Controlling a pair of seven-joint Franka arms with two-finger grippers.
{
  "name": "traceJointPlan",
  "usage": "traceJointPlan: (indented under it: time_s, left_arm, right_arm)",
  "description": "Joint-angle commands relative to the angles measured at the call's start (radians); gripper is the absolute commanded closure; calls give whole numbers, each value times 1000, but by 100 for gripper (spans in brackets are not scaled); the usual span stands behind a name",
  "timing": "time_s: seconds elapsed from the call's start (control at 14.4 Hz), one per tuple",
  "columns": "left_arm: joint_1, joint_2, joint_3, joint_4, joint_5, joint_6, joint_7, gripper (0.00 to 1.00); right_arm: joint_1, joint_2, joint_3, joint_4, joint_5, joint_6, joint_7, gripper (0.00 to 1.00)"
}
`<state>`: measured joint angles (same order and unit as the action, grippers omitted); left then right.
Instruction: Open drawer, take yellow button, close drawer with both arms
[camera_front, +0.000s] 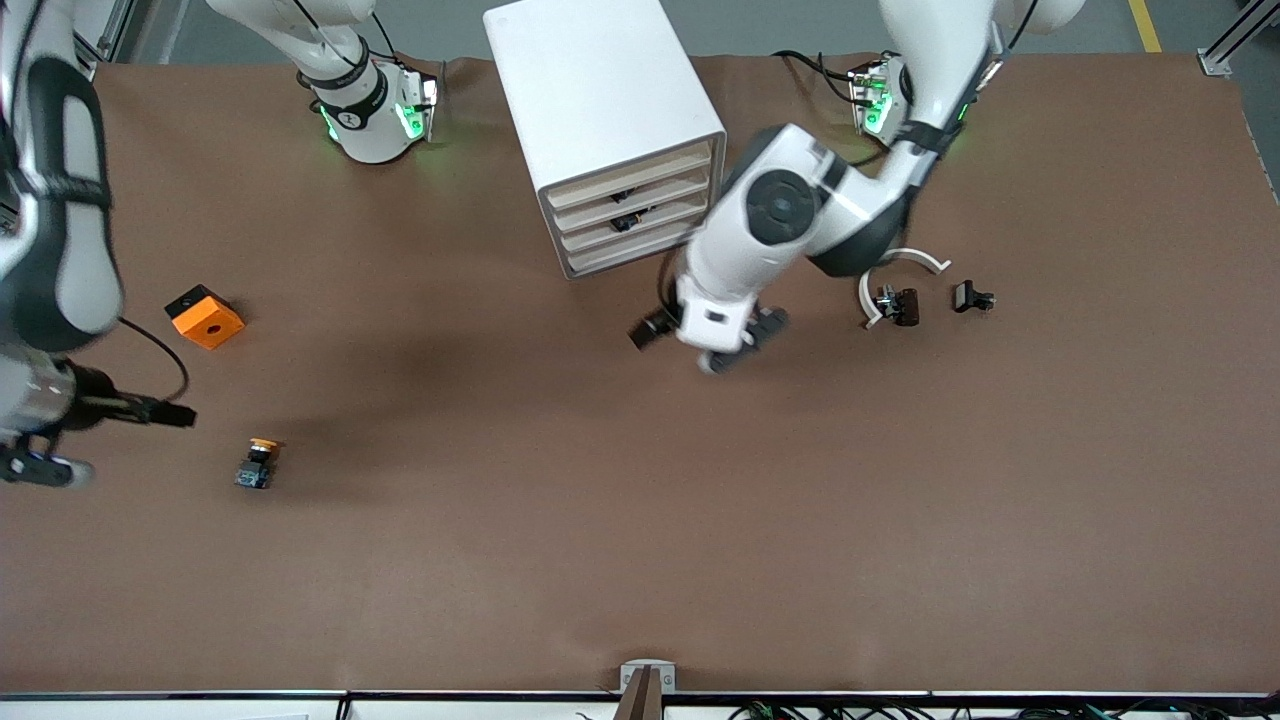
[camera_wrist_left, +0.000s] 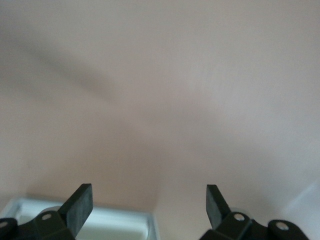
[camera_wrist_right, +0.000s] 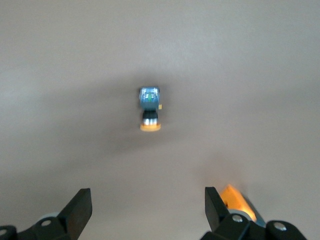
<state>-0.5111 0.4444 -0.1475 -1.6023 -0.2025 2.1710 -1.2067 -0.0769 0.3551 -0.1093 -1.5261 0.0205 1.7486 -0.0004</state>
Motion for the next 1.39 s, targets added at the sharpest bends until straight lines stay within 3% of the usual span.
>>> traceJointPlan:
  time_s: [0.0,0.28,0.63,0.76,1.04,1.11,1.32]
  left_arm:
    - [84,-47,-7,27,112,-71,4,0]
    - [218,-117,-6,28,129,-186,197,0]
    - [469,-278,-18,-2,126,-436,730,0]
    - [512,-370,5,-56,123,-491,916,0]
    - [514,-554,162,-240,126,-464,1232,0]
    - [523,-576,169,-258,126,-433,1254,0]
    - [534,-569,164,-199,129,-399,1248,0]
  right_arm:
    - [-24,-137,19,-43,-14,-92,-7,0]
    - [-23,-225,25,-48,-19,-158,-13,0]
    - [15,-232,23,-40,-33,-161,-52,0]
    - [11,-232,20,-35,-31,-176,-52,0]
    - [-23,-220,19,114,-24,-283,-50,0]
    - [-26,-219,20,145,-24,-294,-52,0]
    - [-8,-234,30,141,-25,-352,-29,0]
